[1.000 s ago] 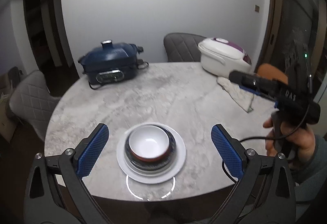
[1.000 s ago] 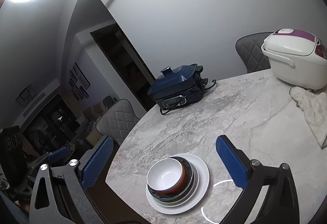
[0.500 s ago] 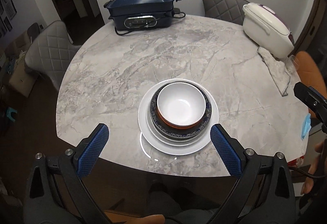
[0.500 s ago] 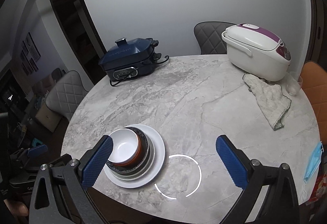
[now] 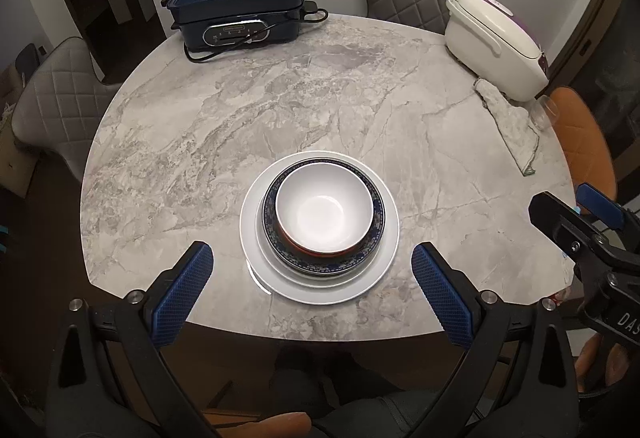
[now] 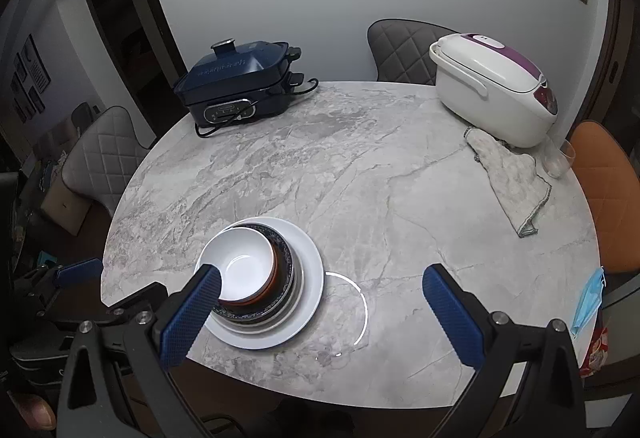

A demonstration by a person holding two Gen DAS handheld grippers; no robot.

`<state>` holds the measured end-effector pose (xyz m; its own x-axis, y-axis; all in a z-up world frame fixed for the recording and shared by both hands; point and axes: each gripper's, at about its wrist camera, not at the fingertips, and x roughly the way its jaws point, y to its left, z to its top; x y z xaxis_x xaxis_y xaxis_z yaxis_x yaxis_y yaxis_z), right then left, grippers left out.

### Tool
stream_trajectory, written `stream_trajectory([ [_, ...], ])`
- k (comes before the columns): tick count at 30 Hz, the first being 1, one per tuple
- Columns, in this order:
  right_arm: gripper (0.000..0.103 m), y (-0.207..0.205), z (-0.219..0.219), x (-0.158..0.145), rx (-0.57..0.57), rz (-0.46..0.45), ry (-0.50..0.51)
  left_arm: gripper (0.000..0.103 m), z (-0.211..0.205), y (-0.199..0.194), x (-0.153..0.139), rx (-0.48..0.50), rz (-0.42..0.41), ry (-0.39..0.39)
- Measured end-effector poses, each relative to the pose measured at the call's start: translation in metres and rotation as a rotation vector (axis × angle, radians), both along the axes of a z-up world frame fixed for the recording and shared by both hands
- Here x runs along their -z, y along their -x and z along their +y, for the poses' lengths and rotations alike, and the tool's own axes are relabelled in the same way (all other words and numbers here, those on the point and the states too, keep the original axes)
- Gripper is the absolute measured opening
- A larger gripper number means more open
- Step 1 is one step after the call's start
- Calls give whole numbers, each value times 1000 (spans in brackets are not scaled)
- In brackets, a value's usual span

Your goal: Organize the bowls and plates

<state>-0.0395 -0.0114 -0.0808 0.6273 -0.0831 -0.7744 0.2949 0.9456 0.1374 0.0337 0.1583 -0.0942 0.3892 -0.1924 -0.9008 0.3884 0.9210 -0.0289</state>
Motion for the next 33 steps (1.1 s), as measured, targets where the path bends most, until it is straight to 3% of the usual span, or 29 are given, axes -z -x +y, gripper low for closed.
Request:
stream_trajectory([
  [33, 103, -11, 19, 8, 9, 78, 12, 100, 17, -10, -6, -36, -28, -8],
])
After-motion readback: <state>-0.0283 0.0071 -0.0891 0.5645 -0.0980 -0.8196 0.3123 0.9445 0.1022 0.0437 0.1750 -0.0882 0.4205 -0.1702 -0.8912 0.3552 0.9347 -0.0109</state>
